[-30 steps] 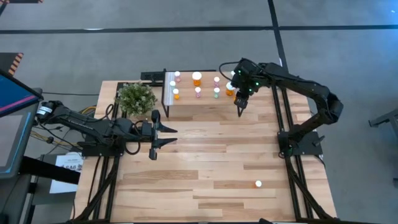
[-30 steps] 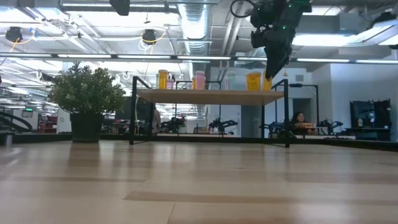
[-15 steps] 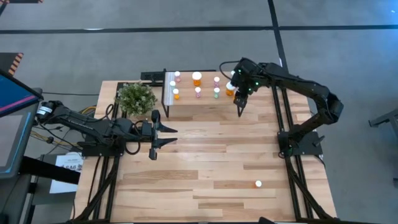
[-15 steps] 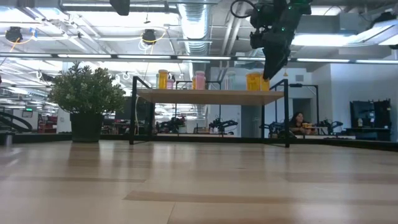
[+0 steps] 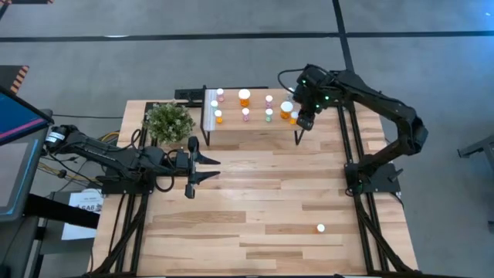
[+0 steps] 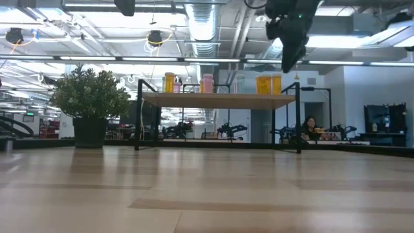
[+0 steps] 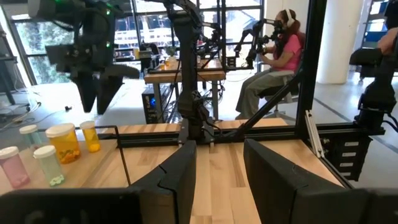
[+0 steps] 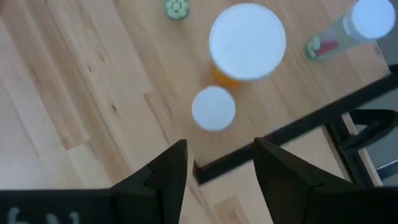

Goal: Pick and place medicine bottles onto shelf by color
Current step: Put the small orange pill bottle on the shelf

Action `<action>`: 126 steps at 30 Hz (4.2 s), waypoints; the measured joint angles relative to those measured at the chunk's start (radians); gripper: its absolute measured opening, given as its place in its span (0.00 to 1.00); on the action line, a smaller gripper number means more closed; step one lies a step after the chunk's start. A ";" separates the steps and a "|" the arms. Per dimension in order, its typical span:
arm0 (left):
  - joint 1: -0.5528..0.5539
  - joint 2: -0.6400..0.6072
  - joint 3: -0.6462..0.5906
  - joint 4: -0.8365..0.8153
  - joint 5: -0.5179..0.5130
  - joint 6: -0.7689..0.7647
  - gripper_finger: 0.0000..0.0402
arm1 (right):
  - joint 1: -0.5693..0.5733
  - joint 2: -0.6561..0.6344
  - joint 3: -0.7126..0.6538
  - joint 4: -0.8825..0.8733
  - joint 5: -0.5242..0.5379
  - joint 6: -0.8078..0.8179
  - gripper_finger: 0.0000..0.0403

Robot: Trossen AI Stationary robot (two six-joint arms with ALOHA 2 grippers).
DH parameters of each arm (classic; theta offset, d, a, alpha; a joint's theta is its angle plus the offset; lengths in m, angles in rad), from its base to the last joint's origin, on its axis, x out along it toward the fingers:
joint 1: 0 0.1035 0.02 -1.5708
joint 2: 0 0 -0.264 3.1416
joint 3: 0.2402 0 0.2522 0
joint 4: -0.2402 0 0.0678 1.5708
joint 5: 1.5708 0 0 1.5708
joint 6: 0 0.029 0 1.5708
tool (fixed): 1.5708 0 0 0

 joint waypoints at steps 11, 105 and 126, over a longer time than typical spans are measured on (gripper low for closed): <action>0.000 0.000 0.000 -0.003 0.000 0.000 0.31 | 0.099 -0.262 -0.120 -0.040 0.036 0.157 0.50; 0.001 0.005 0.000 0.009 -0.033 -0.125 0.31 | 1.624 -0.177 -0.832 0.677 0.369 1.235 0.47; 0.001 0.005 0.000 -0.008 -0.035 -0.132 0.31 | 1.614 -0.177 -0.832 0.697 0.391 1.232 0.57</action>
